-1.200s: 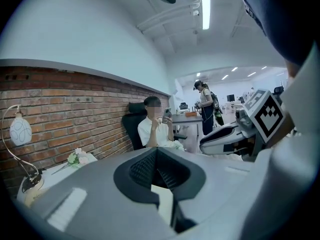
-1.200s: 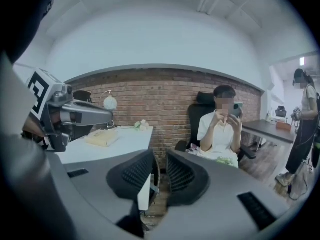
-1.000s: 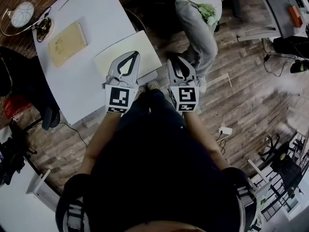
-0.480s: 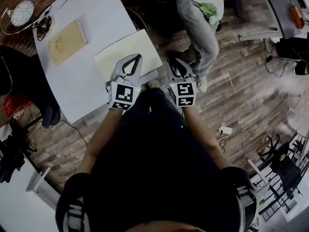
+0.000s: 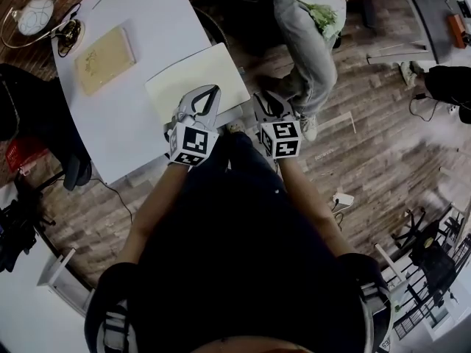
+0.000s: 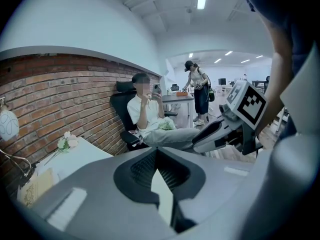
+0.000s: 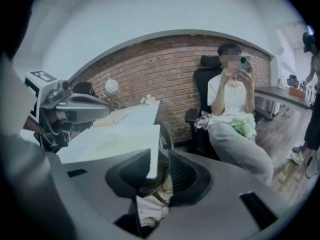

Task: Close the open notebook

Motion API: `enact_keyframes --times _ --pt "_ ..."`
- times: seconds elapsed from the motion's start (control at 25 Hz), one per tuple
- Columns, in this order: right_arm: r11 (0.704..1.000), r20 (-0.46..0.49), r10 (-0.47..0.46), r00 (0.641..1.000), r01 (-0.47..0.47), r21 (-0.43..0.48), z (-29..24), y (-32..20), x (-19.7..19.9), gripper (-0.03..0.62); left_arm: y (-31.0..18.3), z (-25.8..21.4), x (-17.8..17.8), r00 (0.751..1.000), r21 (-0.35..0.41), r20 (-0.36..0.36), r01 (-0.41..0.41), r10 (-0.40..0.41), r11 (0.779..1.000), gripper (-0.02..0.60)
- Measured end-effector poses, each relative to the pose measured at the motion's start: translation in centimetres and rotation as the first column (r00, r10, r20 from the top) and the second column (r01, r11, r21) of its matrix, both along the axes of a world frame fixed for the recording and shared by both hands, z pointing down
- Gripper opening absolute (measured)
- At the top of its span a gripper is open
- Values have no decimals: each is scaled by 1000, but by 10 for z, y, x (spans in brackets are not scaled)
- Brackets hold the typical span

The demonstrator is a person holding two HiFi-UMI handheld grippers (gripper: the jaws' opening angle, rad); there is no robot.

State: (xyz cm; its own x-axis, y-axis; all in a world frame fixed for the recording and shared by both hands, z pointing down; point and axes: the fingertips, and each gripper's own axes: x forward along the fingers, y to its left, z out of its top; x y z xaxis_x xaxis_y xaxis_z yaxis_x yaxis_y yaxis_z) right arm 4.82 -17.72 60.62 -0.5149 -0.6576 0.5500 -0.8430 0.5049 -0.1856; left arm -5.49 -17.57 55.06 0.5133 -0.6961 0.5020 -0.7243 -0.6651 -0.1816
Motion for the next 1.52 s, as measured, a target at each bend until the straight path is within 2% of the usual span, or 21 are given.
enact_keyframes --times 0.76,1.16,1.52 --pt "976 194 14 981 29 -215 43 3 -12 114 -1 8 -4 1000 -31 13 13 -13 999 -5" --pt "953 236 1 972 71 -296 60 7 -20 114 -2 8 -12 999 -36 12 46 -46 998 -5" --pt "922 356 84 931 63 -382 66 6 -18 114 1 6 -18 997 -33 6 75 -75 997 -5"
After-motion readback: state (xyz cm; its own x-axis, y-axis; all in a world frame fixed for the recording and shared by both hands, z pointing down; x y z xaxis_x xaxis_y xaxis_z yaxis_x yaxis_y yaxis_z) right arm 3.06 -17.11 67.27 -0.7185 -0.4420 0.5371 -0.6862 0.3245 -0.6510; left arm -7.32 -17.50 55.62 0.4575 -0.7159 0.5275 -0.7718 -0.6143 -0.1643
